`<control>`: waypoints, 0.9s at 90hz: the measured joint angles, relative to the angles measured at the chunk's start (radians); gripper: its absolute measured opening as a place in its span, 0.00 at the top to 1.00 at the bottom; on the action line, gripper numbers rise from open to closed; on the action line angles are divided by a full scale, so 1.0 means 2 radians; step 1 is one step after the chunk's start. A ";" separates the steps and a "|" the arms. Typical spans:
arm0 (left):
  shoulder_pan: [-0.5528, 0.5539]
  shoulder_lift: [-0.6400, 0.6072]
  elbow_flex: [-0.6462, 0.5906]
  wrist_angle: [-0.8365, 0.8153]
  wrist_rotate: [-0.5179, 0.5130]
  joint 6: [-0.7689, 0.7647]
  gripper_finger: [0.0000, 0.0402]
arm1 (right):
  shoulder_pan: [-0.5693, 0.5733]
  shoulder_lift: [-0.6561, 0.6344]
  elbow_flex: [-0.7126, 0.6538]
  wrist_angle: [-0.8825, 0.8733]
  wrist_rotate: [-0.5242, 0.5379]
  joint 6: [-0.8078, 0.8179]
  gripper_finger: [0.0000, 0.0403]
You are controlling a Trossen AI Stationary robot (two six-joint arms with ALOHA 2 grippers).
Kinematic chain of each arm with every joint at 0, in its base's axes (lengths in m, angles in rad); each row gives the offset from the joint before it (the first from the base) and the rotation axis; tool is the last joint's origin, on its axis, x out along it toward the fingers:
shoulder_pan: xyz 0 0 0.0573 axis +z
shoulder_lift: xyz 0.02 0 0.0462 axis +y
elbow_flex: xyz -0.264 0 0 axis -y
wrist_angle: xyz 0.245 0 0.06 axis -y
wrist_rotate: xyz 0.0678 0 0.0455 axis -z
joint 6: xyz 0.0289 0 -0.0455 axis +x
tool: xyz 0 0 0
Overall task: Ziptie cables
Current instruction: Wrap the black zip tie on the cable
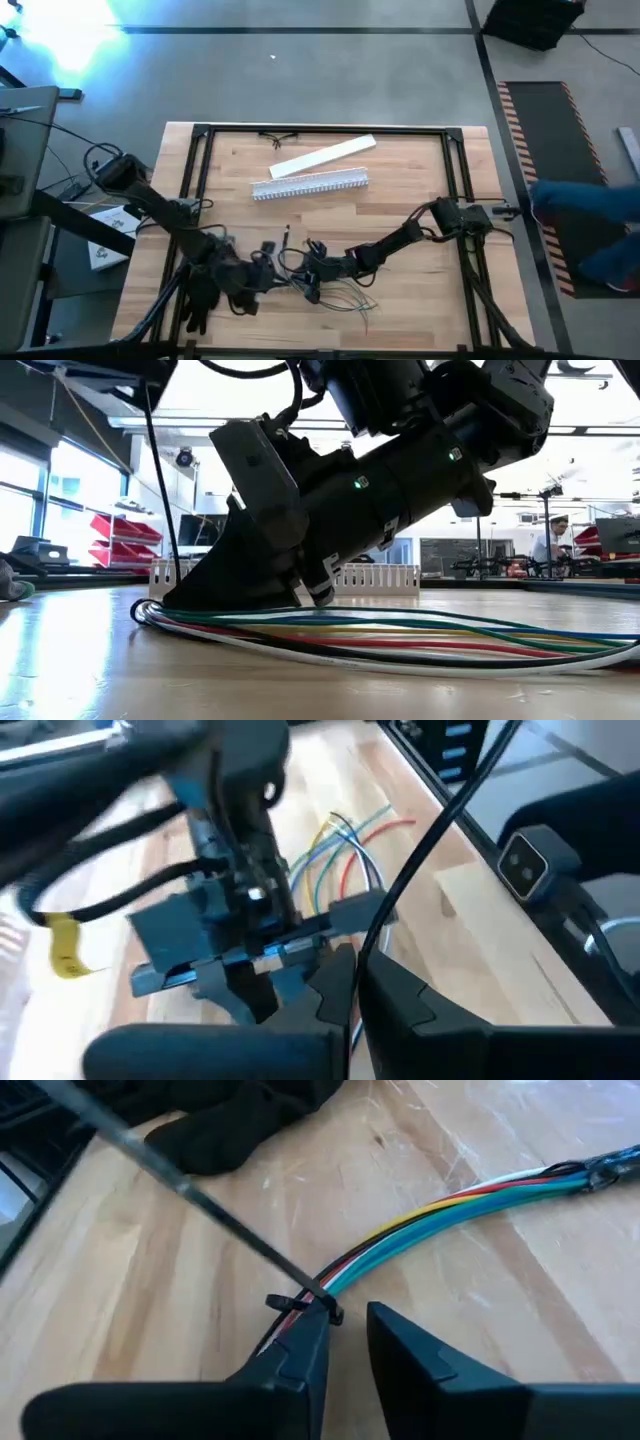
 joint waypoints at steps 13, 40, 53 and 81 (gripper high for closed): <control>-0.021 -0.009 0.000 -0.006 -0.029 -0.017 1.00 | 0.008 -0.011 -0.001 -0.005 0.028 -0.039 0.92; -0.042 -0.013 0.000 -0.006 -0.057 -0.036 1.00 | 0.010 -0.028 -0.001 0.000 -0.002 -0.093 0.86; -0.042 -0.013 0.000 -0.005 -0.059 -0.036 1.00 | 0.010 -0.032 0.000 0.017 -0.001 -0.102 0.70; -0.041 -0.013 0.000 0.017 -0.074 -0.022 1.00 | 0.010 -0.032 0.000 0.034 0.003 -0.116 0.76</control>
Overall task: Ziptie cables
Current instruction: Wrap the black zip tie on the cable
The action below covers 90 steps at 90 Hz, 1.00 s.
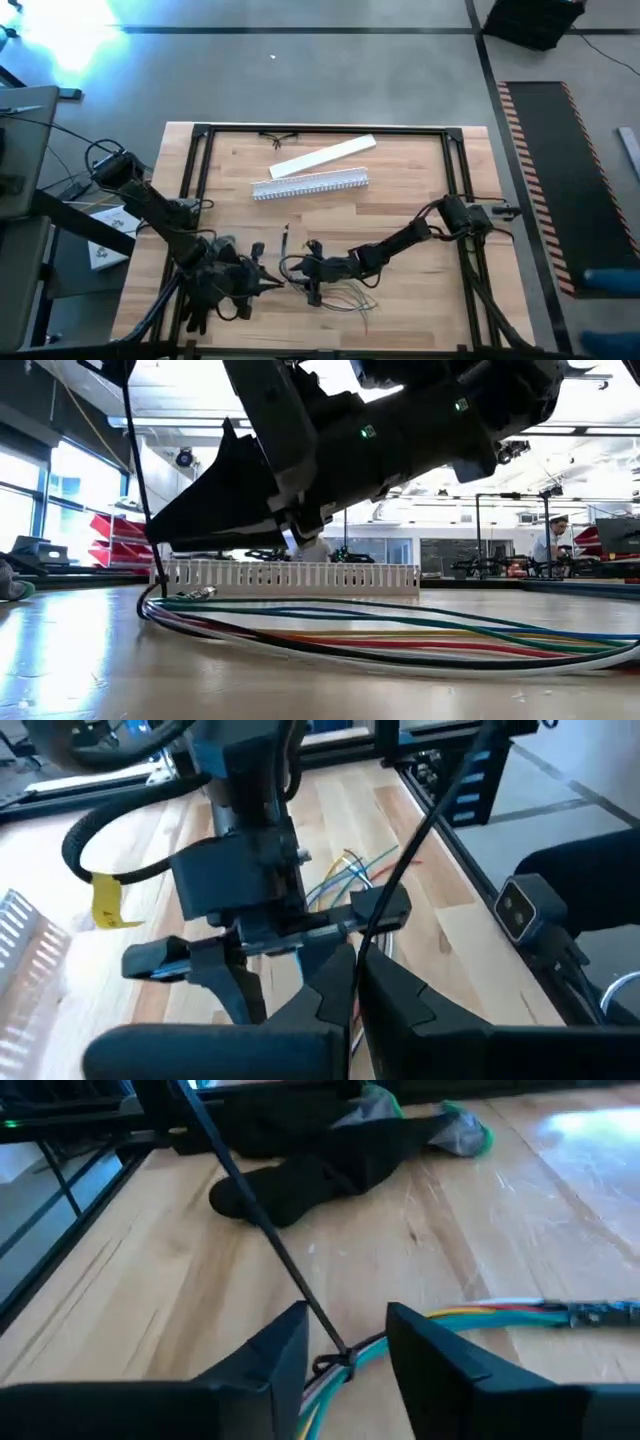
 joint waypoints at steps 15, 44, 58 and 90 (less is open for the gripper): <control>0.000 0.000 0.000 0.001 -0.019 0.004 1.00 | 0.000 0.000 0.000 0.019 -0.015 -0.008 0.92; 0.003 0.000 0.000 0.003 -0.031 0.004 1.00 | 0.000 0.000 0.000 0.025 -0.010 -0.010 1.00; 0.003 0.000 0.000 0.004 -0.043 0.004 1.00 | 0.000 0.000 0.000 0.034 -0.001 -0.010 1.00; 0.001 -0.001 0.000 -0.062 0.032 -0.047 0.76 | 0.002 0.000 0.000 0.041 0.010 -0.007 1.00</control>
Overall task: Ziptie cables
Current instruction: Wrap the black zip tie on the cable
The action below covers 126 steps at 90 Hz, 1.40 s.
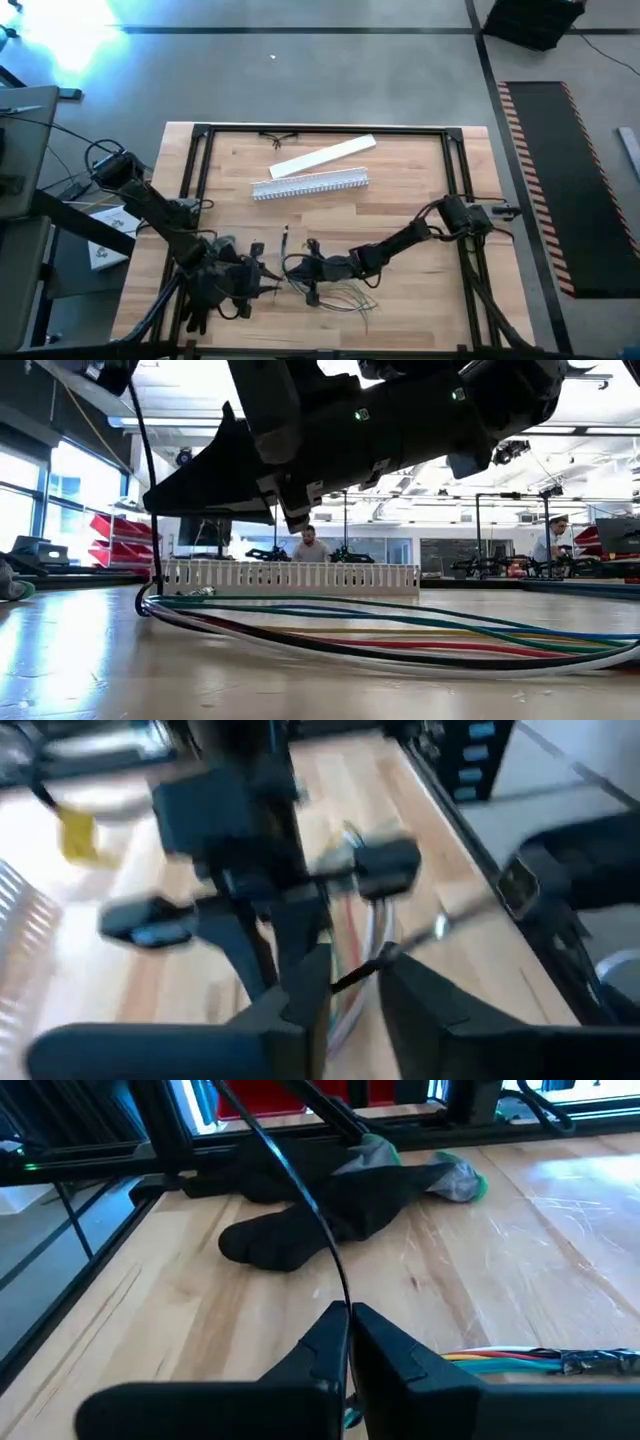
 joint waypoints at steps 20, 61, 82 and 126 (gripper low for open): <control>-0.017 -0.007 0.000 -0.086 0.048 -0.076 0.62 | 0.005 0.000 0.000 0.001 0.003 0.001 1.00; -0.053 0.049 -0.142 0.144 -0.071 -0.157 0.64 | 0.005 0.000 0.000 0.021 0.003 -0.003 1.00; -0.007 0.145 -0.159 0.321 -0.040 -0.062 0.68 | 0.005 0.000 0.000 0.024 0.000 0.001 1.00; 0.032 0.200 -0.138 0.377 -0.004 -0.036 0.71 | 0.005 0.000 0.000 0.018 -0.002 0.002 1.00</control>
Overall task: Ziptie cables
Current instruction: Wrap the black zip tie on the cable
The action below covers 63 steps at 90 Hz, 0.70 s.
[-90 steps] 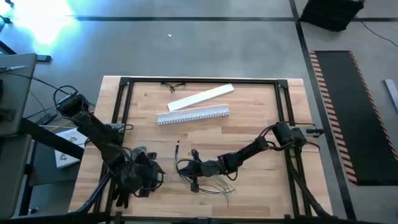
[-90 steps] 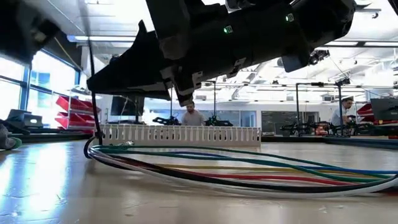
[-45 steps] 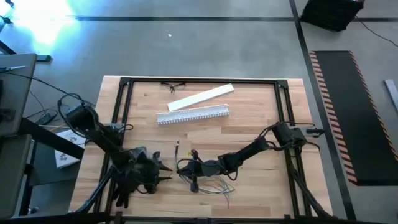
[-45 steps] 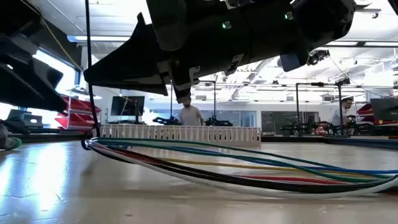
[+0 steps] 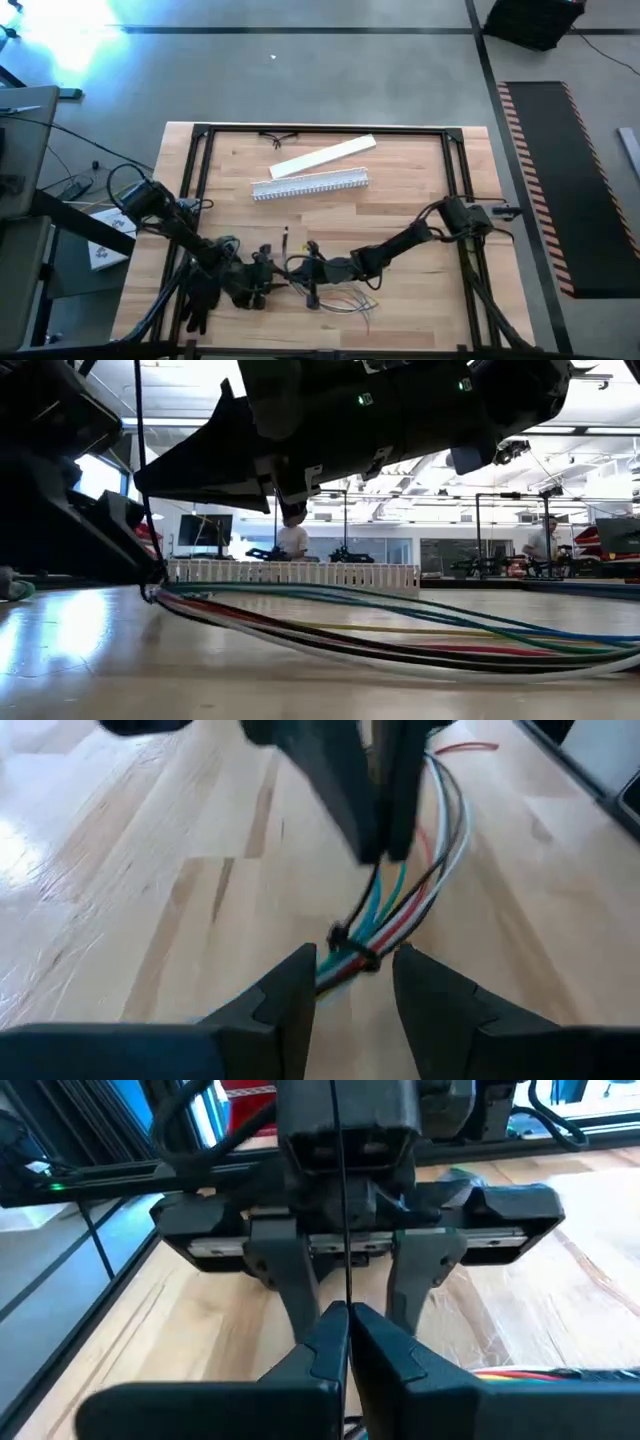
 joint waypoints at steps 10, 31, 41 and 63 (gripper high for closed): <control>0.004 0.000 0.000 -0.001 0.000 -0.006 0.71 | 0.001 0.000 0.000 0.000 0.000 0.000 1.00; 0.031 0.000 0.000 0.001 0.032 0.009 0.72 | 0.001 0.000 0.000 0.000 0.000 0.000 1.00; 0.043 0.000 0.000 0.002 0.067 0.019 0.75 | 0.001 0.000 0.000 0.000 0.000 0.000 1.00; 0.046 0.000 0.000 -0.001 0.071 0.019 0.95 | 0.003 0.000 0.000 -0.001 0.000 -0.001 1.00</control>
